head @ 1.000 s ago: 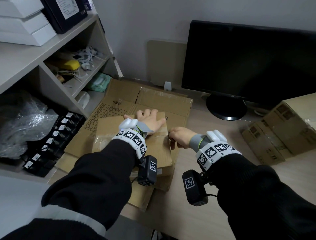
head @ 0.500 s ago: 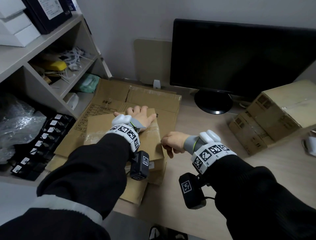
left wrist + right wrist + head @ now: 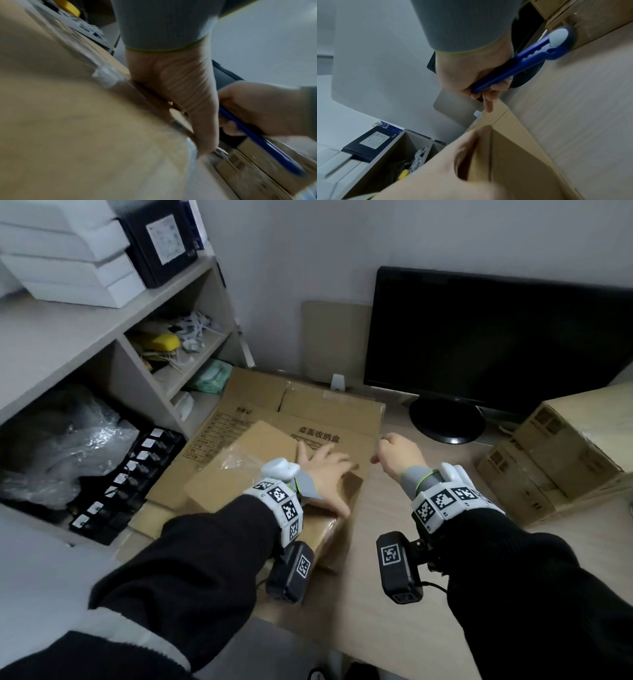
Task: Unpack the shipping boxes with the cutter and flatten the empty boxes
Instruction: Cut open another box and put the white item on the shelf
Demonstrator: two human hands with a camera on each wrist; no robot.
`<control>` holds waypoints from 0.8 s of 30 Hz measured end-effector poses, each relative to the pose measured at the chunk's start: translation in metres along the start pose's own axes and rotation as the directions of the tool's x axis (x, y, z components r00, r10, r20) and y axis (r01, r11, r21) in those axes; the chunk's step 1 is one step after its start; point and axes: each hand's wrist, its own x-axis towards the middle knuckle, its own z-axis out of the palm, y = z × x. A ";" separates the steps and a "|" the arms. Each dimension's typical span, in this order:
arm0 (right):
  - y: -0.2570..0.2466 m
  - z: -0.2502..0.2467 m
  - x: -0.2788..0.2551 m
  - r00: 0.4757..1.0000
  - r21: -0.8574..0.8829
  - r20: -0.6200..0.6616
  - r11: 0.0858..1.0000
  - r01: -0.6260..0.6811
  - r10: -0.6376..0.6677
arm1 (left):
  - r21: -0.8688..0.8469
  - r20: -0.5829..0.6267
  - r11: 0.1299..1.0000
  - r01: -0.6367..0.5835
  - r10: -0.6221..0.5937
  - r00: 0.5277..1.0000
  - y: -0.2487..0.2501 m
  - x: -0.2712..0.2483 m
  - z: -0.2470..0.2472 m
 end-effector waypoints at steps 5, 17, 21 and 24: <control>-0.024 0.017 -0.009 0.993 0.014 0.111 0.999 0.033 -0.034 | 0.029 0.111 0.987 -0.157 0.153 0.982 -0.011 -0.028 -0.002; -0.073 0.063 -0.025 0.919 -0.140 0.331 0.952 0.272 -0.214 | -0.588 -0.177 0.646 0.487 -0.690 0.702 -0.146 -0.083 0.033; -0.089 0.082 -0.029 0.882 -0.205 0.413 0.920 0.335 -0.228 | -0.615 -0.308 0.636 0.465 -0.737 0.602 -0.129 -0.080 0.041; -0.098 0.093 -0.029 0.885 -0.159 0.396 0.931 0.329 -0.245 | -0.671 -0.358 0.603 0.432 -0.774 0.522 -0.120 -0.079 0.050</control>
